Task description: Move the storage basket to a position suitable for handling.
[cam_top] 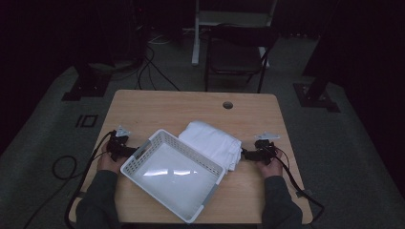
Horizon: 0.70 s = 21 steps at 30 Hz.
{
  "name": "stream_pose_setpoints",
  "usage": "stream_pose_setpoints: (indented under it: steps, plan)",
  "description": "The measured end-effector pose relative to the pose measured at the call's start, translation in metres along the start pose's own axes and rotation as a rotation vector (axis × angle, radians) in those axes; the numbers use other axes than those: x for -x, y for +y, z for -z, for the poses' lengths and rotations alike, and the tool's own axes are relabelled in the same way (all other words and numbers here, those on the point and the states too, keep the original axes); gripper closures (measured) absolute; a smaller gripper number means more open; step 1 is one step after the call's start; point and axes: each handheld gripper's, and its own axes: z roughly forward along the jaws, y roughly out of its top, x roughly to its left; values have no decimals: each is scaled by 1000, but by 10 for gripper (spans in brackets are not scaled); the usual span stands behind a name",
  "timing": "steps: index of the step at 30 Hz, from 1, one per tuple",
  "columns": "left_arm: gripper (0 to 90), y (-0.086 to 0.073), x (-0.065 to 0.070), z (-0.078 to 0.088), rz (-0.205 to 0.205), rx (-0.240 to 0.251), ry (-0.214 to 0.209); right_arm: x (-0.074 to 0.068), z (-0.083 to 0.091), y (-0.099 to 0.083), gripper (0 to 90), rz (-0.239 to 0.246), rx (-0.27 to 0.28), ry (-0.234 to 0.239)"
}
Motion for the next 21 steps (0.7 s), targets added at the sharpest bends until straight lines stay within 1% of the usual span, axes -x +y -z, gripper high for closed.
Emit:
stream_pose_setpoints:
  steps: [1, 2, 3, 4, 5, 9, 13, 14, 16, 17, 18, 20, 21]
  plan:
    - [118, -2, 1, 3, 38, 12, 39, 0, 0, 0, 136, 2, 1, 1]
    - [193, -2, 1, 3, 38, 12, 39, 0, 0, 0, 136, 2, 1, 1]
    - [193, -2, 0, 5, 55, 15, 54, 0, 0, 0, 136, 3, 1, 2]
    - [247, -2, 0, 5, 55, 15, 54, 0, 0, 0, 136, 3, 1, 2]
    - [310, -3, -3, 8, 68, 23, 63, 0, 0, 0, 136, 4, 1, 5]
    - [324, -4, -4, 10, 71, 16, 68, 0, 0, 0, 136, 4, 1, 5]
    - [398, -5, -5, 13, 82, 15, 76, 0, 1, -1, 137, 6, 1, 7]
    - [414, -6, -4, 14, 92, 13, 79, 0, 1, -1, 137, 6, 1, 7]
    - [440, -6, -5, 15, 99, 7, 75, 0, 1, -1, 137, 6, 1, 7]
    - [445, -6, -5, 17, 110, 1, 74, 0, 1, -1, 137, 6, 1, 7]
    - [443, -8, -7, 21, 131, 4, 72, 0, 1, -1, 137, 6, 1, 7]
    - [444, -9, -9, 29, 146, 22, 80, 0, 1, -1, 137, 6, 1, 7]
    - [442, -9, -9, 29, 146, 22, 80, 0, 1, -1, 137, 6, 1, 7]
